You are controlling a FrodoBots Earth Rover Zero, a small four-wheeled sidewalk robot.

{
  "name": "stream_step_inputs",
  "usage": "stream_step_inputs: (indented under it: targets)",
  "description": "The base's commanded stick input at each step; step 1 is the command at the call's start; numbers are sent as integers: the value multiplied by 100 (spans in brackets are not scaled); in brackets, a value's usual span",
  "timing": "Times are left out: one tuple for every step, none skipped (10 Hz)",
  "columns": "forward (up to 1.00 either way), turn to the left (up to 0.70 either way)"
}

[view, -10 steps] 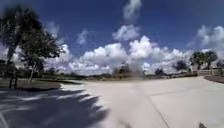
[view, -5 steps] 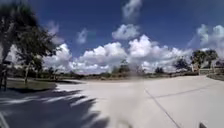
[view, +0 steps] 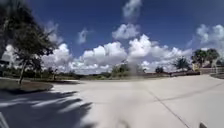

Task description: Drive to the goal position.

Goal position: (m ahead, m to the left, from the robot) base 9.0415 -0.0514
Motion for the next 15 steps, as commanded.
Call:
stream_step_inputs:
  targets:
    - [70, 0]
    - [70, 2]
    - [70, 7]
    - [70, 14]
    - [70, 14]
    - [70, 14]
    - [70, 14]
    - [70, 14]
    - [70, 14]
    - [70, 14]
    - [70, 14]
    - [70, 14]
    - [70, 14]
    - [70, 14]
    - [70, 14]
